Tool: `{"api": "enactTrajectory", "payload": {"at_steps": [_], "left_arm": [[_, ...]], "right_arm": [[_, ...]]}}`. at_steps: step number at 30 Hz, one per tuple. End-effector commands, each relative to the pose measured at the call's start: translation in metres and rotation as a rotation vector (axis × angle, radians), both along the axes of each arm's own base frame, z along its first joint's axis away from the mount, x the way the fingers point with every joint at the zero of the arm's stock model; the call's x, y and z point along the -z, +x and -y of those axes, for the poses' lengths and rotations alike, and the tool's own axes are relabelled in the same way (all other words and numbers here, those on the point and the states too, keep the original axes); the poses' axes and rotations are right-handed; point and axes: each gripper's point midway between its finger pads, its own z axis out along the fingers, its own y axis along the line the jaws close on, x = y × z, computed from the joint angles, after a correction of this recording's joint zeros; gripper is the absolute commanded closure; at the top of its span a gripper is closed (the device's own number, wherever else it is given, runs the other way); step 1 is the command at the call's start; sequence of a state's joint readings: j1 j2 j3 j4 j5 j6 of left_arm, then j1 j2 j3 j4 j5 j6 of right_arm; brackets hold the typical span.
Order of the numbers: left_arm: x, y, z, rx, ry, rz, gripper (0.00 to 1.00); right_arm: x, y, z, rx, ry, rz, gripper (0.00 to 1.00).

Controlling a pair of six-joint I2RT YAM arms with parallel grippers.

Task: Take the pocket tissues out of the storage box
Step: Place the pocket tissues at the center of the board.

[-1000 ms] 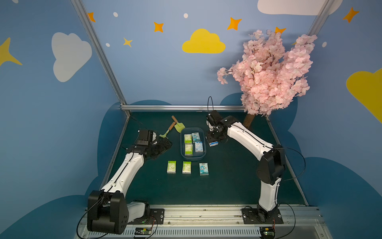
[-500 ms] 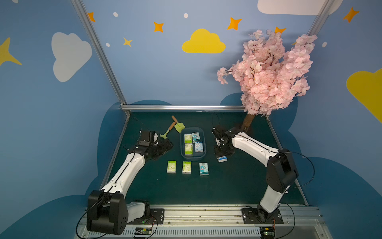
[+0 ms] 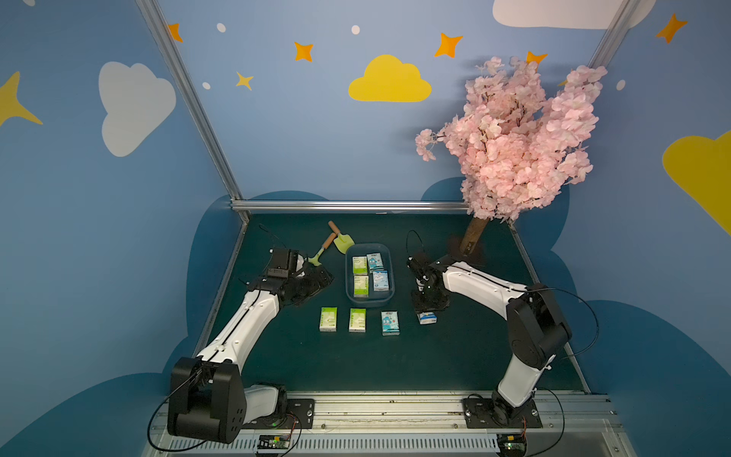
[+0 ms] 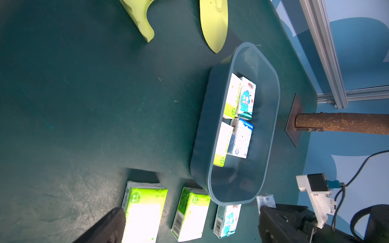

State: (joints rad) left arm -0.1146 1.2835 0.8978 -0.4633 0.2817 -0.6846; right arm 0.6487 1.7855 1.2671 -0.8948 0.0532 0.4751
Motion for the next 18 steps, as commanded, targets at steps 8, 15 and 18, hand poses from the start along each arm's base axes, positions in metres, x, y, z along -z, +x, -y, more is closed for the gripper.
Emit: {"api": "enactTrajectory", "payload": {"at_steps": [8,15,18], "left_arm": [[-0.009,0.003,0.003,0.020,0.002,0.013,0.00],[-0.009,0.000,0.003,0.021,0.005,0.012,0.00],[-0.009,-0.001,0.003,0.023,0.003,0.012,0.00]], "right_arm": [[0.015,-0.008,-0.006,0.039,0.020,-0.074,0.51],[0.025,-0.013,-0.005,0.038,0.005,-0.119,0.51],[0.028,-0.014,-0.006,0.037,0.003,-0.128,0.51]]}}
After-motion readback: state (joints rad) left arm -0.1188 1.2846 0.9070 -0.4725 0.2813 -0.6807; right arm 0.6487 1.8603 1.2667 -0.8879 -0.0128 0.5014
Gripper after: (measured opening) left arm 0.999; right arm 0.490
